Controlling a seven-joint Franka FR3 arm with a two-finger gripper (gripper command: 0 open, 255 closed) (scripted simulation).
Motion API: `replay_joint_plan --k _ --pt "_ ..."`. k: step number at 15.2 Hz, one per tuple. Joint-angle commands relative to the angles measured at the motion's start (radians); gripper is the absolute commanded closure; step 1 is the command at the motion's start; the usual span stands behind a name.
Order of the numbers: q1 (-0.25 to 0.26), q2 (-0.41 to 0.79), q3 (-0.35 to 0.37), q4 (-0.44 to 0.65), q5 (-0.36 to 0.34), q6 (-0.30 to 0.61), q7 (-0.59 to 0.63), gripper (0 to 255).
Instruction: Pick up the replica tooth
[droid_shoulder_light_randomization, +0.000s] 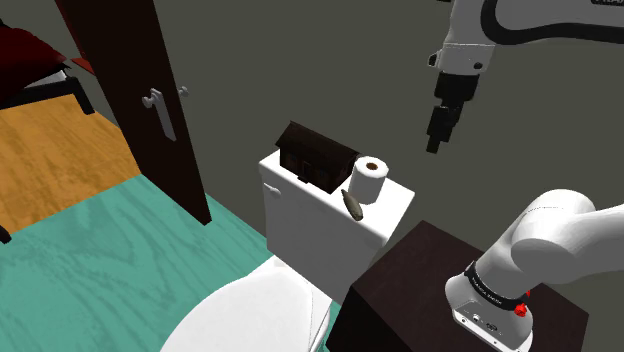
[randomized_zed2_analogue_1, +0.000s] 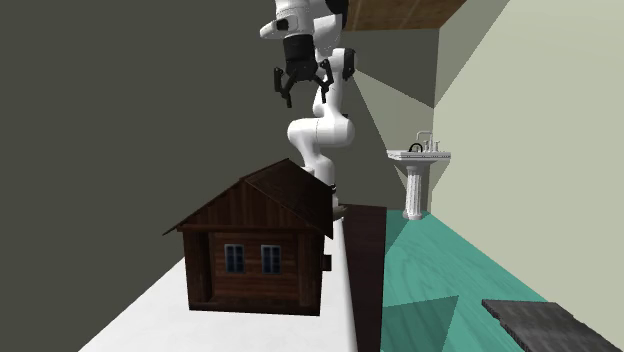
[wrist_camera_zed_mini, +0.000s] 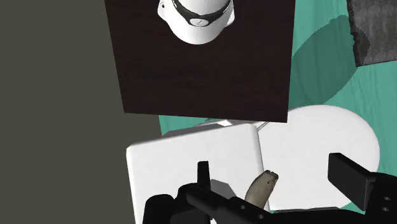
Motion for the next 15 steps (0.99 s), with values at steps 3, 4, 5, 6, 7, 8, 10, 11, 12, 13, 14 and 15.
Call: replay_joint_plan --k 3,4,5,6,7,8,10,11,12,13,14,15 --pt "-0.003 0.002 0.04 -0.054 0.02 0.079 0.062 0" --pt "-0.005 0.007 0.06 -0.078 0.03 0.12 0.093 0" --pt "-0.006 0.014 0.08 -0.101 0.039 0.161 0.124 0" --pt "-0.008 0.023 0.101 -0.122 0.048 0.202 0.154 0" --pt "-0.01 0.035 0.122 -0.141 0.056 0.244 0.185 0" --pt "-0.011 0.05 0.143 -0.158 0.063 0.287 0.216 0" --pt "-0.016 0.086 0.185 -0.187 0.075 0.374 0.279 0" --pt "-0.019 0.109 0.206 -0.199 0.08 0.418 0.311 0" --pt "-0.023 0.133 0.228 -0.209 0.083 0.463 0.343 0" --pt "-0.028 0.16 0.249 -0.216 0.085 0.507 0.376 0" --pt "-0.034 0.19 0.271 -0.222 0.084 0.552 0.41 0" --pt "-0.041 0.221 0.293 -0.226 0.081 0.596 0.444 0"
